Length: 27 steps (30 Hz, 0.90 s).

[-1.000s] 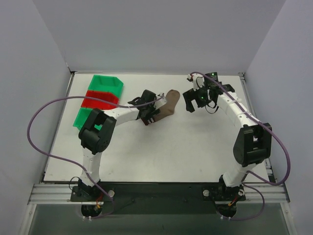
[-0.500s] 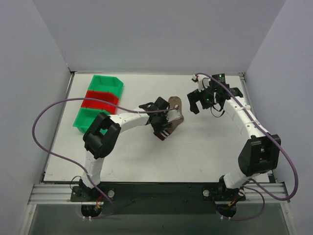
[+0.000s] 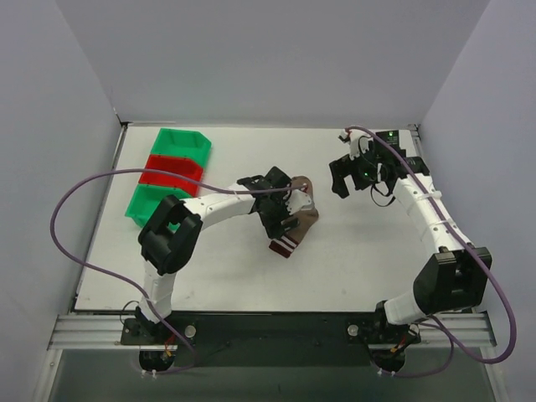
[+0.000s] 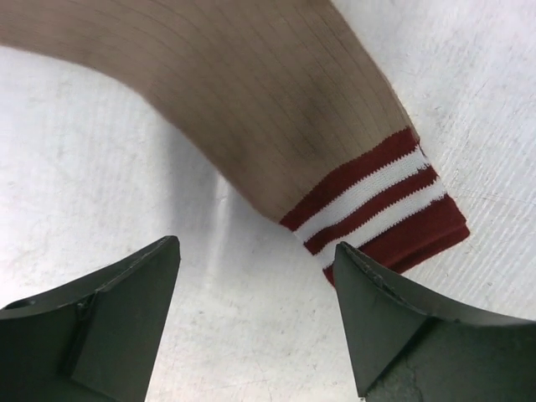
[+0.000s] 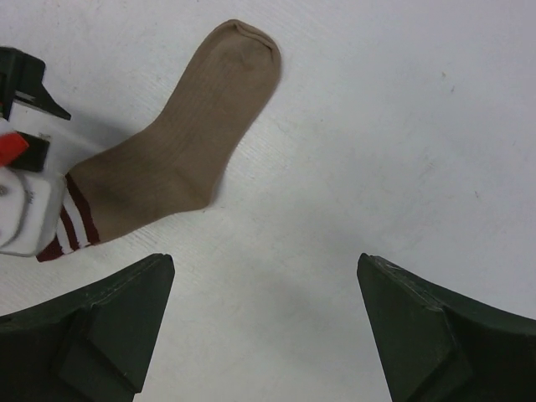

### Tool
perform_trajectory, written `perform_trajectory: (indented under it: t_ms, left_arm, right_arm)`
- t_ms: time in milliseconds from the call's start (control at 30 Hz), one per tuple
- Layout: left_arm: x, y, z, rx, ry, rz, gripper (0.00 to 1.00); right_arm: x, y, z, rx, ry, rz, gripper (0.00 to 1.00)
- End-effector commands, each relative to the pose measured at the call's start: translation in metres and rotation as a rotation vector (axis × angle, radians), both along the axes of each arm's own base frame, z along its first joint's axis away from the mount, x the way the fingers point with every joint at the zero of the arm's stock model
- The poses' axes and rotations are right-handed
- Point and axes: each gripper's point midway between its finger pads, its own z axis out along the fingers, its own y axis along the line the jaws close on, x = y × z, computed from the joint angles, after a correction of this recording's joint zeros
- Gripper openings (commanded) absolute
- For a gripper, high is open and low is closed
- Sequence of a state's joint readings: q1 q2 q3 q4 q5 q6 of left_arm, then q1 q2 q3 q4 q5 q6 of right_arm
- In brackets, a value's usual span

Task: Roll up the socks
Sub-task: Adjust the sock at the center of the board.

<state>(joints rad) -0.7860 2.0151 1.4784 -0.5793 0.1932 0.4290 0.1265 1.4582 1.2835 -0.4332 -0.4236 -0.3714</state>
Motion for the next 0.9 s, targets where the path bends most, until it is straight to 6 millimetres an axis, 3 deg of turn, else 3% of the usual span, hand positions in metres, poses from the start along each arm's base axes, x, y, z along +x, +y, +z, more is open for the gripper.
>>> perform_trajectory:
  t_ms: [0,167,300,333,400,533,567,733,867]
  left_arm:
    - [0.028,0.0,0.058,-0.164,-0.055,0.107,0.87]
    - [0.058,0.017,0.079,-0.237,-0.157,0.191,0.89]
    - [0.088,0.055,0.086,-0.206,-0.235,0.335,0.92]
    - [0.094,0.07,0.084,-0.201,-0.229,0.37,0.92]
    - [0.097,0.084,0.088,-0.208,-0.235,0.412,0.93]
    - [0.099,0.119,0.078,-0.146,-0.241,0.481,0.95]
    - [0.099,0.124,0.076,-0.132,-0.24,0.484,0.97]
    - [0.099,0.14,0.074,-0.125,-0.235,0.512,0.97]
    - [0.096,0.145,0.077,-0.139,-0.254,0.513,0.97]
  right_arm:
    - [-0.002,-0.001,-0.021,-0.011,0.079,-0.038,1.0]
    - [0.01,0.002,-0.042,-0.035,0.128,-0.05,1.0]
    - [0.028,0.004,-0.075,-0.18,0.174,-0.075,1.0]
    - [0.036,0.006,-0.073,-0.196,0.161,-0.085,1.0]
    - [0.043,0.009,-0.085,-0.264,0.172,-0.099,1.0]
    - [0.065,0.021,-0.083,-0.346,0.126,-0.102,1.0]
    - [0.069,0.019,-0.091,-0.377,0.135,-0.122,1.0]
    - [0.076,0.042,-0.109,-0.475,0.139,-0.07,1.0]
    - [0.087,0.048,-0.128,-0.539,0.147,-0.072,1.0]
